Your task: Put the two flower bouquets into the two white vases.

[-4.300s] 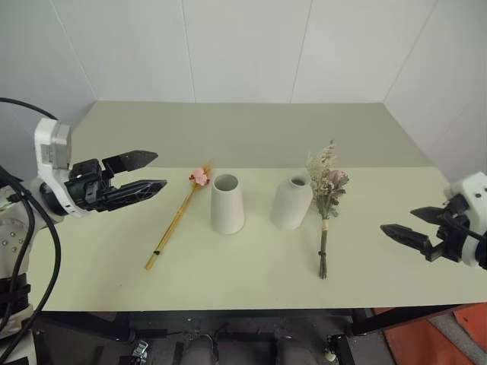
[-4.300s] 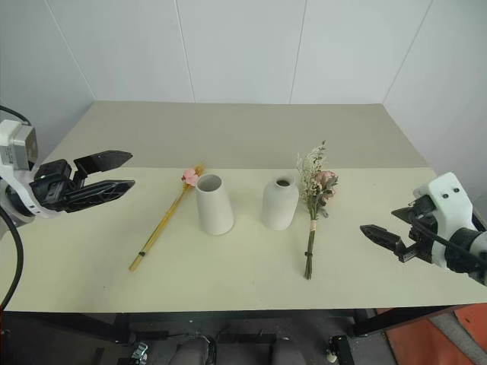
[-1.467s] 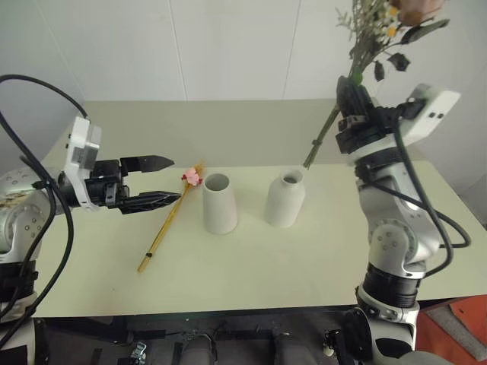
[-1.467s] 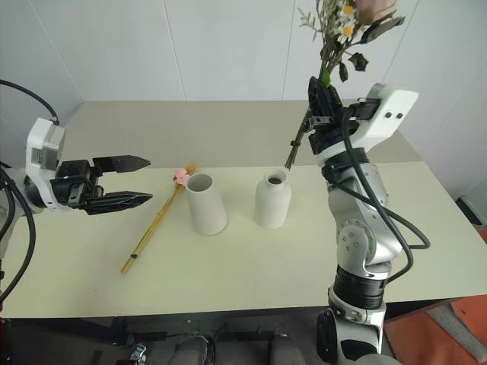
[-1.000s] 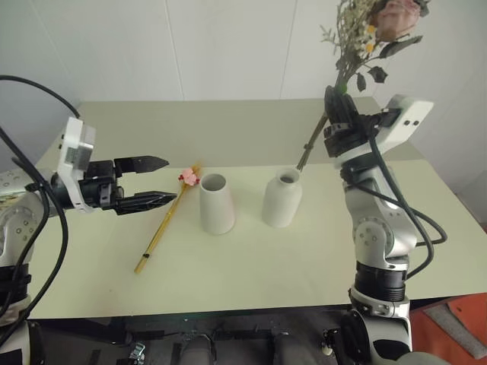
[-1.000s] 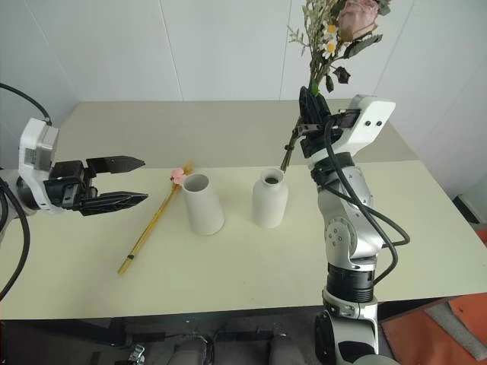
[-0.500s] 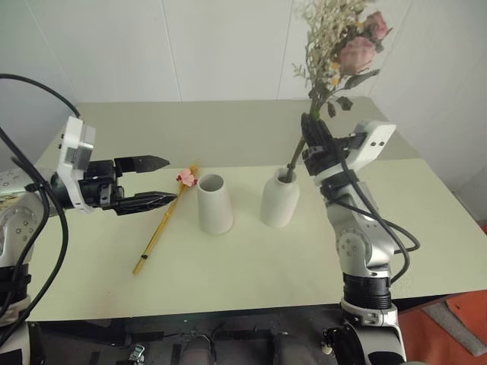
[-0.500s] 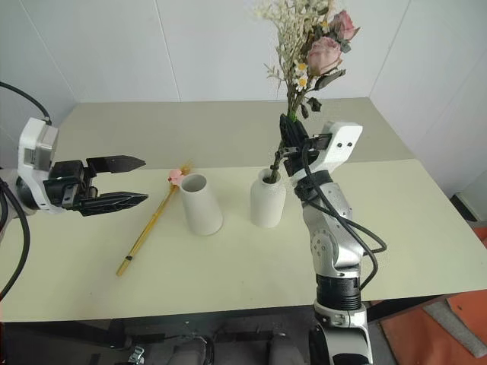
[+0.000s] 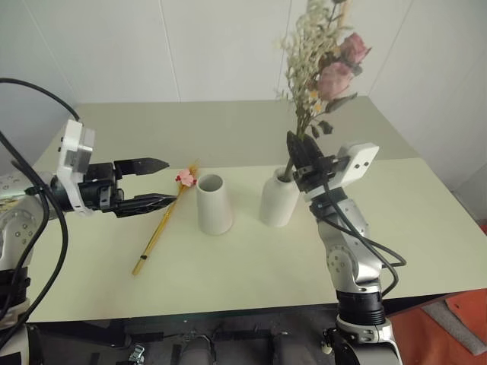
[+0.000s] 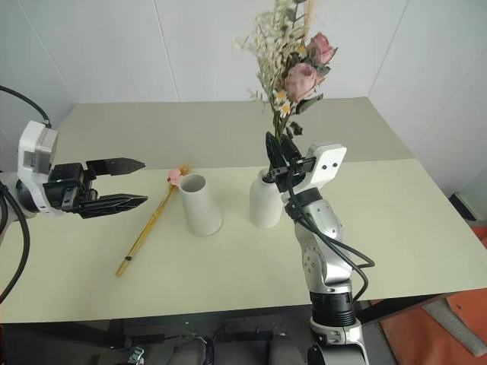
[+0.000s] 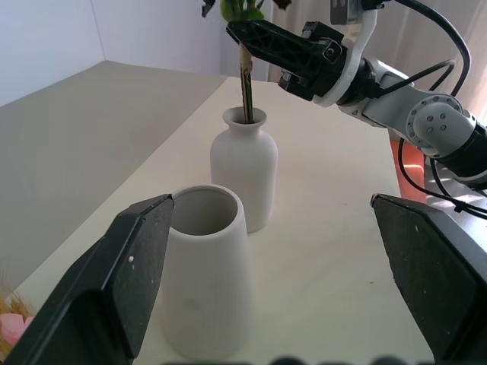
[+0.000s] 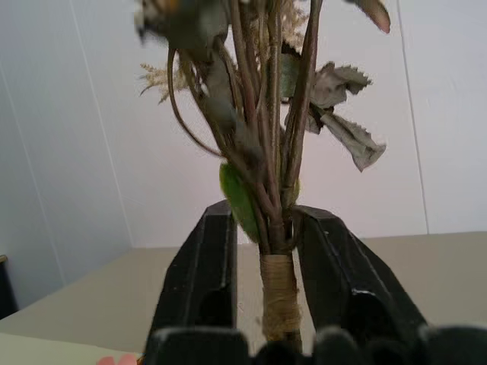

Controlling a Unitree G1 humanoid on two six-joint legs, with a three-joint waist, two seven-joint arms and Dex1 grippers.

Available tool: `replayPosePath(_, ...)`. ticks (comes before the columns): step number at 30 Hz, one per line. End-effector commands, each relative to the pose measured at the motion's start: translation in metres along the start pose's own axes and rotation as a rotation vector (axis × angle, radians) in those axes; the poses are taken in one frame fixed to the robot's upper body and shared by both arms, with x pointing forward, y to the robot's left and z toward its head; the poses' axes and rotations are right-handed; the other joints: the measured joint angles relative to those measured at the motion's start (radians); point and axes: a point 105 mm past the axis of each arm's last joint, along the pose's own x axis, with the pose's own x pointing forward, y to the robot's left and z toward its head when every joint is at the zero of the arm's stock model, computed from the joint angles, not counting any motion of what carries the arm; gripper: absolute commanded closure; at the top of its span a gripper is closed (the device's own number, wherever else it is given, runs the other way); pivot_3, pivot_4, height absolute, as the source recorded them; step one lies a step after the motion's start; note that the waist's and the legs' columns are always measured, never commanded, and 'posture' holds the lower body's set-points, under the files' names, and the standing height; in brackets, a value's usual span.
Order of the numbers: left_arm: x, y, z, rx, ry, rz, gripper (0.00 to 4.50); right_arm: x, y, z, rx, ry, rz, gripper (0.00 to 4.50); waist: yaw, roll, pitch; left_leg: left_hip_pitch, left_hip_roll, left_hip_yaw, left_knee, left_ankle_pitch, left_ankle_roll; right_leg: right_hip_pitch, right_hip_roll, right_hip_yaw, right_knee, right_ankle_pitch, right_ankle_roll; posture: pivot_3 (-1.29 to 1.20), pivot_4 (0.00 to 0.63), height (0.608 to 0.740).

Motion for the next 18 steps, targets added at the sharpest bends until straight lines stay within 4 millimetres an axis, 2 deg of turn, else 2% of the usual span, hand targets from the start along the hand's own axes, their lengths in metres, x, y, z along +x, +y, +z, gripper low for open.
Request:
replayPosePath(1, 0.000, 0.000, 0.012, 0.048, -0.027, 0.001, 0.00, -0.004, 0.012, 0.022, -0.022, -0.084, 0.079, 1.57, 0.000, 0.000, 0.000, 0.000, 0.000, 0.000, 0.000, 0.000, 0.000, 0.000, 0.000, 0.000, 0.000, 0.000, 0.000, 0.00, 0.150, 0.740)
replayPosePath(5, 0.000, 0.001, 0.008, 0.035, -0.024, 0.012, 0.00, -0.015, 0.016, 0.018, -0.053, -0.020, 0.127, 0.15, 0.001, 0.000, 0.000, 0.000, 0.000, 0.000, 0.000, 0.000, 0.000, 0.000, 0.000, 0.000, 0.000, 0.000, 0.000, 0.00, 0.150, 0.740)
replayPosePath(7, -0.001, 0.002, 0.005, 0.027, -0.013, 0.035, 0.00, -0.024, 0.016, 0.014, -0.113, 0.044, 0.141, 0.07, 0.002, 0.000, 0.000, 0.000, 0.000, 0.001, 0.000, 0.000, 0.000, 0.000, 0.000, 0.001, 0.000, 0.000, 0.000, 0.00, 0.150, 0.740)
replayPosePath(8, -0.003, 0.005, 0.001, 0.024, -0.001, 0.069, 0.00, -0.035, 0.016, 0.013, -0.142, 0.077, 0.166, 0.07, 0.002, 0.000, 0.000, 0.000, 0.000, 0.001, 0.000, 0.000, 0.000, 0.000, 0.000, 0.001, 0.000, 0.000, 0.000, 0.00, 0.150, 0.740)
replayPosePath(12, -0.014, 0.024, -0.016, 0.077, 0.076, 0.297, 0.00, -0.072, 0.010, 0.016, -0.158, 0.175, 0.218, 0.07, 0.011, 0.000, 0.000, 0.000, 0.000, 0.002, -0.002, 0.000, 0.000, 0.000, 0.000, 0.001, -0.002, 0.000, 0.000, 0.00, 0.150, 0.740)
replayPosePath(15, -0.024, 0.040, -0.025, 0.068, 0.141, 0.507, 0.00, -0.090, 0.002, 0.031, -0.205, 0.227, 0.272, 0.07, 0.013, -0.001, 0.000, 0.002, 0.000, 0.005, -0.002, 0.000, 0.000, 0.000, -0.001, 0.004, -0.001, -0.003, 0.005, 0.00, 0.150, 0.740)
replayPosePath(18, -0.028, 0.047, -0.027, 0.049, 0.164, 0.674, 0.00, -0.103, 0.002, 0.047, -0.201, 0.289, 0.377, 0.07, 0.020, -0.001, 0.000, 0.004, 0.000, 0.006, -0.002, 0.000, 0.000, 0.002, -0.001, 0.005, -0.002, -0.004, 0.006, 0.00, 0.150, 0.740)
